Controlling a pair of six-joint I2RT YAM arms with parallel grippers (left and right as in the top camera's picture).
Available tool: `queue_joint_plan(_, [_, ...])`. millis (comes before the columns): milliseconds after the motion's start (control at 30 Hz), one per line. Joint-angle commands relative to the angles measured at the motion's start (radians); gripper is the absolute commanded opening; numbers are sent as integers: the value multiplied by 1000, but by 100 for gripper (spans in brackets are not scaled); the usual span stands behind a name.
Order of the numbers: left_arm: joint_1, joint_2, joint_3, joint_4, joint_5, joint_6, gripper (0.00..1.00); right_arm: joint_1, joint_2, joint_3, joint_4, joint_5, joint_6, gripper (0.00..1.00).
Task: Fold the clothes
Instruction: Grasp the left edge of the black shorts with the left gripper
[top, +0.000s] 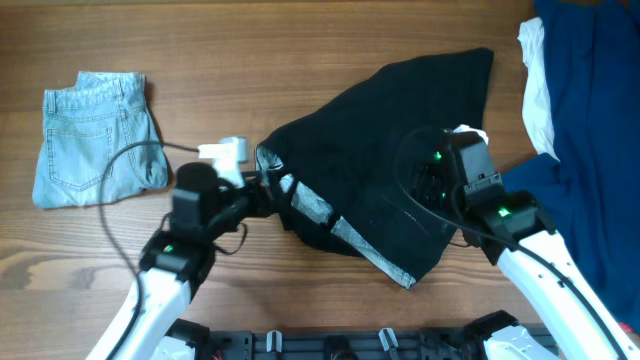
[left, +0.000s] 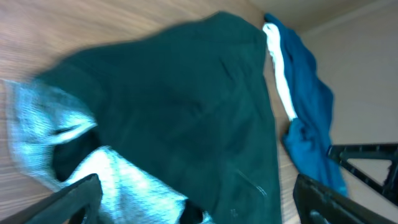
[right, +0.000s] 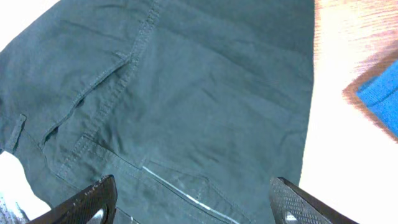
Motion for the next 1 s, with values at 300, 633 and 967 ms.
queue_joint_plan(300, [-167, 399, 15, 148, 18, -382, 85, -5, -15, 7, -20, 18, 11, 80])
queue_joint_plan(633, [-182, 477, 15, 452, 18, -396, 80, -5, -15, 7, -33, 18, 11, 81])
queue_joint_plan(967, [-134, 469, 15, 455, -6, -396, 72, -5, -15, 7, -41, 18, 10, 83])
